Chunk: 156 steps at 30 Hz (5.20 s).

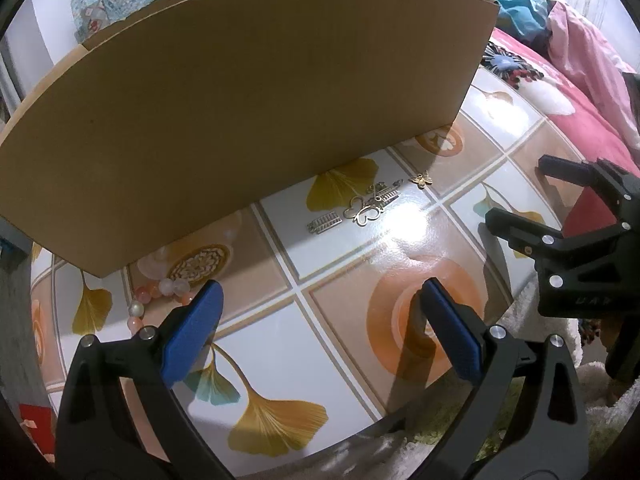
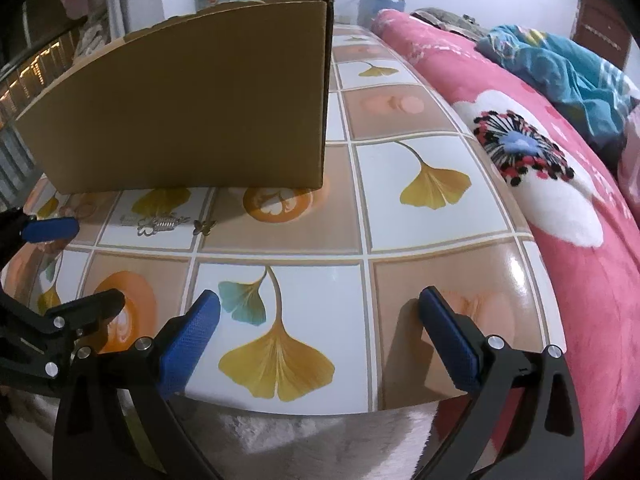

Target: Organize jewelry

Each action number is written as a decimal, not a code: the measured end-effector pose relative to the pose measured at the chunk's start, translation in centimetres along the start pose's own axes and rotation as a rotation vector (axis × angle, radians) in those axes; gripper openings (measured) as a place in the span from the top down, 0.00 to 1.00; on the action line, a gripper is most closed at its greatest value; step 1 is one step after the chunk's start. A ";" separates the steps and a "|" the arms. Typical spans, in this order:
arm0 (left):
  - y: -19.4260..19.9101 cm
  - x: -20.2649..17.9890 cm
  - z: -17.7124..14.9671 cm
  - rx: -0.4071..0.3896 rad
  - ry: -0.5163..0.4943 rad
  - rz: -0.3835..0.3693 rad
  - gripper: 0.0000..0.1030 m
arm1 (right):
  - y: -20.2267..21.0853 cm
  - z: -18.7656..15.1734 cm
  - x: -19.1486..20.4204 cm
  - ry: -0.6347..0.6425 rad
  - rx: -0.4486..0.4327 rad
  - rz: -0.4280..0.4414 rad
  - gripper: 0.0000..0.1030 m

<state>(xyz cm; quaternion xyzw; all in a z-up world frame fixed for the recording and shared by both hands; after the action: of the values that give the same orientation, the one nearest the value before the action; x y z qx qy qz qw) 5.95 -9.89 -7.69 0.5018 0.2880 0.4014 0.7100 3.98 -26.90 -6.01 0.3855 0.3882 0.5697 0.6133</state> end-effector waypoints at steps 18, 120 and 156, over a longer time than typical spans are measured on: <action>-0.3 -0.5 0.4 0.024 0.028 0.015 0.07 | -0.1 0.2 0.3 -0.046 0.065 -0.010 0.06; 0.7 0.1 2.0 -0.030 -0.315 -0.093 0.95 | 2.8 0.1 4.8 0.057 -0.180 0.321 0.54; 1.5 2.6 -0.2 -0.094 -0.080 -0.187 0.95 | -0.2 2.8 8.3 0.476 -0.019 0.353 0.90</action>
<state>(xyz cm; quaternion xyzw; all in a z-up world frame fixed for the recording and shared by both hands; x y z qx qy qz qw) 6.67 -7.28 -6.34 0.4544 0.2860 0.3261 0.7780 7.00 -18.69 -5.41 0.2968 0.4426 0.7456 0.4001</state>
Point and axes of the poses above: each gripper's, at about its wrist camera, not at the fingertips, and y roughly against the way its jaws point, x to its left, z to its top, the point moved 4 cm from there along -y, roughly the way its jaws point, and after that the axes turned 10 degrees about x, right-handed, at the moved point
